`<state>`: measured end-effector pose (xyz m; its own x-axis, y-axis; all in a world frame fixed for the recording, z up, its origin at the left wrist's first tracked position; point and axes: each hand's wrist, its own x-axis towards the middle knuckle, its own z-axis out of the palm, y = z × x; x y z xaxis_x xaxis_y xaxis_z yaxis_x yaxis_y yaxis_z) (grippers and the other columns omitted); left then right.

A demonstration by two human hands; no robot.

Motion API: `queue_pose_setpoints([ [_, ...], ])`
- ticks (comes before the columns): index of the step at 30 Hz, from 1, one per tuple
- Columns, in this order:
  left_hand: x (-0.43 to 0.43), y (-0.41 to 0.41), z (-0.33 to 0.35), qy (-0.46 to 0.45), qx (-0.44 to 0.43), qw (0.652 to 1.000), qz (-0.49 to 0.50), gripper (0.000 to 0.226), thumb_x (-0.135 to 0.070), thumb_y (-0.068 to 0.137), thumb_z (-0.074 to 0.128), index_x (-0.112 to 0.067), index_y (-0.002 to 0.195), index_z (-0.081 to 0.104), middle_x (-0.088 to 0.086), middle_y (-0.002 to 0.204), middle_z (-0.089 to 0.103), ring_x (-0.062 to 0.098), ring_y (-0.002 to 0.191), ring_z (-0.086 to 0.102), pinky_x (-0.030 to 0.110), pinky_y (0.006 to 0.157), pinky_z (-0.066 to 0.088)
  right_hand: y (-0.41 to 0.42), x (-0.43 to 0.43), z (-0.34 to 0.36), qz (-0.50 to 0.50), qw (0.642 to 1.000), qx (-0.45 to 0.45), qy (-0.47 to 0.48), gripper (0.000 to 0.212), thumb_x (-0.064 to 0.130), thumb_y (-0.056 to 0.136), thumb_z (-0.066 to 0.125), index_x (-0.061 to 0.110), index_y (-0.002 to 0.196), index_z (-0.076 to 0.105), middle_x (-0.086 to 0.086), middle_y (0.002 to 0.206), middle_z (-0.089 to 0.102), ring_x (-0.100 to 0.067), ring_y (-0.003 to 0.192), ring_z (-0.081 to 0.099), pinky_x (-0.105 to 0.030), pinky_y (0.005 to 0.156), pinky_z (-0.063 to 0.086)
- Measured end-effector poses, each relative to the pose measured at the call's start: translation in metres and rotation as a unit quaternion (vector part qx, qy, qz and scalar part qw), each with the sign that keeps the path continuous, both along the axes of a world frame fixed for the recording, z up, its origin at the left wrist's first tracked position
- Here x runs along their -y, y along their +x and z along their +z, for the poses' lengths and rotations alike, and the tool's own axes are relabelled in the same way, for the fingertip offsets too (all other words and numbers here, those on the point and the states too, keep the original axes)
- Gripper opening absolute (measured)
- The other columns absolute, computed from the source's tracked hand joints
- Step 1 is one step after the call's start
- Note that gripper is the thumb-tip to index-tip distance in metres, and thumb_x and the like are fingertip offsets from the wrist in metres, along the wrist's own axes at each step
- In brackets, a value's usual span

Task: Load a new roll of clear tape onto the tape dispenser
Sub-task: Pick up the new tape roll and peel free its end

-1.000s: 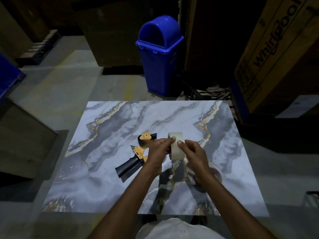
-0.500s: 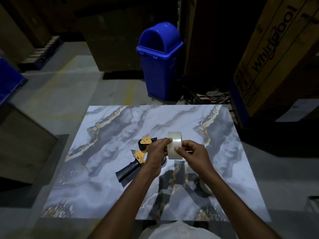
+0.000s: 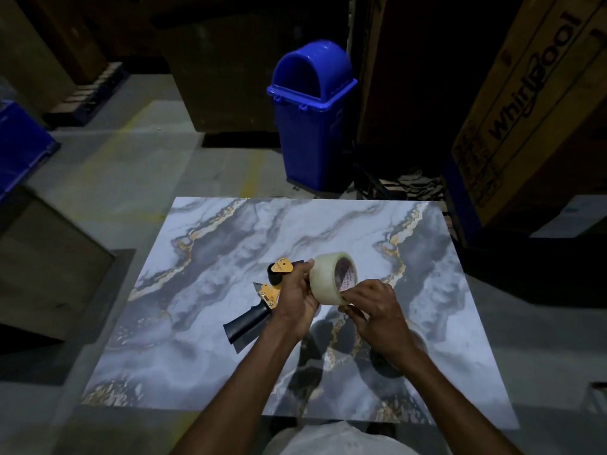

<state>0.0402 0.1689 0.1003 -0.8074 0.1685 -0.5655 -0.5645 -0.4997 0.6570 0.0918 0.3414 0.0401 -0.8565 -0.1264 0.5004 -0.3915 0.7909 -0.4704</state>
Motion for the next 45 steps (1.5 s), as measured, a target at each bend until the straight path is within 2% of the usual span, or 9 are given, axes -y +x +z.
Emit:
queue_pose_setpoints([
  [3,-0.002,0.001,0.000,-0.007,0.012,1.000,0.005,0.015,-0.020,0.101,0.060,-0.007,0.103,0.066,0.012,0.097,0.068,0.022,0.081,0.067,0.029,0.064,0.059,0.001,0.000,0.000,0.002,1.000,0.007,0.001,0.026,0.016,0.076,0.088,0.017,0.099,0.077,0.005,0.096,0.074,-0.024,0.088,0.063,-0.041,0.075,0.048],
  [5,-0.003,-0.001,-0.001,-0.006,0.020,1.000,-0.003,0.019,-0.015,0.102,0.057,-0.012,0.089,0.070,0.008,0.089,0.072,0.019,0.077,0.069,0.030,0.064,0.057,-0.001,0.000,0.000,0.004,0.999,0.026,-0.021,0.025,0.025,0.078,0.085,0.018,0.101,0.076,0.006,0.095,0.073,-0.022,0.089,0.063,-0.042,0.076,0.049],
  [9,-0.001,-0.001,0.003,-0.019,0.016,0.999,-0.029,0.017,-0.016,0.102,0.057,-0.011,0.090,0.068,0.010,0.091,0.071,0.022,0.082,0.066,0.031,0.062,0.054,-0.001,0.006,0.018,-0.014,0.988,0.102,-0.114,0.037,0.049,0.079,0.080,0.024,0.106,0.077,0.012,0.099,0.073,-0.012,0.093,0.063,-0.033,0.079,0.051],
  [15,-0.004,0.002,0.011,-0.034,0.002,0.998,-0.045,0.020,-0.015,0.104,0.055,-0.012,0.086,0.064,0.011,0.089,0.068,0.021,0.076,0.062,0.022,0.043,0.050,-0.015,0.021,0.048,-0.062,0.872,0.272,-0.402,0.019,0.039,0.085,0.078,0.021,0.093,0.081,0.005,0.090,0.079,-0.012,0.090,0.074,-0.036,0.082,0.060],
  [21,-0.007,0.001,0.012,-0.056,-0.031,0.996,-0.059,0.021,-0.008,0.103,0.052,-0.009,0.084,0.061,0.013,0.084,0.059,0.021,0.070,0.055,0.018,0.041,0.044,-0.020,0.028,0.046,-0.127,0.861,0.270,-0.412,0.020,0.031,0.082,0.083,0.017,0.096,0.079,0.006,0.087,0.079,-0.006,0.082,0.074,-0.026,0.076,0.059],
  [31,-0.004,-0.007,0.004,-0.036,-0.013,0.998,-0.058,0.012,-0.007,0.099,0.055,0.000,0.108,0.061,0.025,0.109,0.058,0.033,0.090,0.061,0.031,0.060,0.053,-0.019,0.014,0.046,-0.047,0.878,0.287,-0.380,0.033,0.020,0.077,0.087,0.018,0.108,0.078,0.005,0.094,0.079,-0.013,0.088,0.074,-0.029,0.080,0.061],
  [36,-0.003,-0.007,0.013,-0.063,-0.031,0.994,-0.079,0.016,-0.007,0.101,0.051,-0.008,0.088,0.059,0.016,0.087,0.058,0.023,0.070,0.059,0.022,0.045,0.046,-0.031,0.009,0.051,-0.061,0.846,0.310,-0.430,0.025,0.028,0.081,0.084,0.015,0.101,0.079,-0.003,0.091,0.079,-0.019,0.088,0.075,-0.026,0.071,0.056],
  [42,-0.002,-0.005,0.010,-0.112,-0.101,0.980,-0.131,0.019,0.003,0.102,0.046,-0.001,0.104,0.065,-0.004,0.057,0.065,0.004,0.042,0.056,0.013,0.041,0.042,-0.048,0.014,0.067,-0.133,0.757,0.366,-0.525,0.026,0.034,0.090,0.073,0.008,0.089,0.077,-0.004,0.073,0.071,-0.016,0.067,0.064,-0.029,0.061,0.046],
  [45,-0.004,-0.004,0.011,-0.131,-0.115,0.975,-0.137,0.024,0.008,0.099,0.044,-0.002,0.100,0.066,-0.009,0.051,0.061,0.003,0.042,0.053,0.012,0.041,0.039,-0.050,0.015,0.064,-0.141,0.756,0.359,-0.529,0.028,0.035,0.088,0.075,0.007,0.087,0.077,-0.001,0.067,0.068,-0.016,0.064,0.061,-0.029,0.060,0.045],
])
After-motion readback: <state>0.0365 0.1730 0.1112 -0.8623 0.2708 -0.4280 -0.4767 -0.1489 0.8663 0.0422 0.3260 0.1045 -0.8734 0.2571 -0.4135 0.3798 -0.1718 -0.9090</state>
